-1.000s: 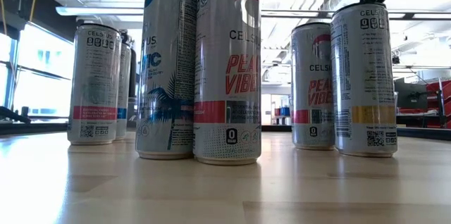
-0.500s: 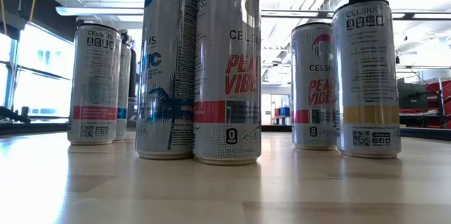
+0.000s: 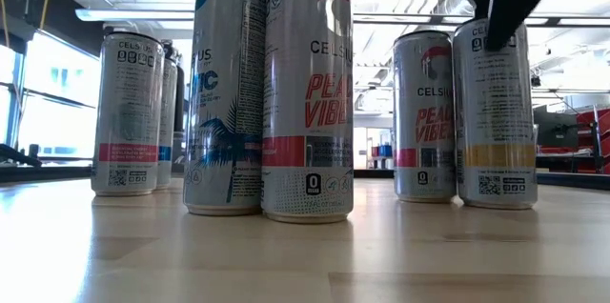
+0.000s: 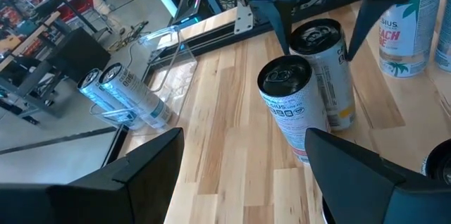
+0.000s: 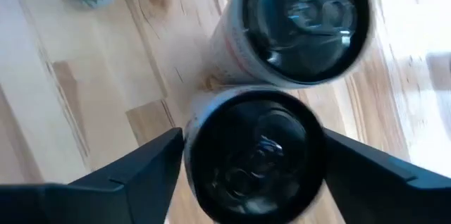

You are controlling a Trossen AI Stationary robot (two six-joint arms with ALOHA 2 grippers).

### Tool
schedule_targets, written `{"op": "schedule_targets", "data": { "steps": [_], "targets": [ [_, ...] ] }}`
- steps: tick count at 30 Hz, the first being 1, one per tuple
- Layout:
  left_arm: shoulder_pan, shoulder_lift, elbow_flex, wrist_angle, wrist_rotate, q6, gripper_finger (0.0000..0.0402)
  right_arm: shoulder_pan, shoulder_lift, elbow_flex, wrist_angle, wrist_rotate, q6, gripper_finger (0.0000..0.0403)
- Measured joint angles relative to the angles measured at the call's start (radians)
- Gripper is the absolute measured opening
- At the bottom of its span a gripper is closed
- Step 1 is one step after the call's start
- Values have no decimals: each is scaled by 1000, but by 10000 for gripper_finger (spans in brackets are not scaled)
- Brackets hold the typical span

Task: Sort soda cans
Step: Put the white-yellow soda can into the top left transparent bin

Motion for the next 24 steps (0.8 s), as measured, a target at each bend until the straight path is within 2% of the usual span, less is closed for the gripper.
{"op": "schedule_targets", "data": {
  "steps": [4, 10, 15, 19, 24],
  "targets": [
    [0, 0, 0, -5, 0, -8, 291, 0, 2, 3, -9, 1, -4, 241],
    [0, 0, 0, -5, -1, -10, 291, -5, -48, 29, -209, -22, 77, 241],
    [0, 0, 0, -7, -2, -34, 291, -52, -124, 35, -335, 69, 106, 241],
    [0, -17, 0, -70, -13, -63, 291, -158, -198, 35, -307, 133, -26, 241],
    [14, -84, 0, -241, -90, -166, 291, -379, -223, 35, -56, 99, -345, 241]
  ]
}}
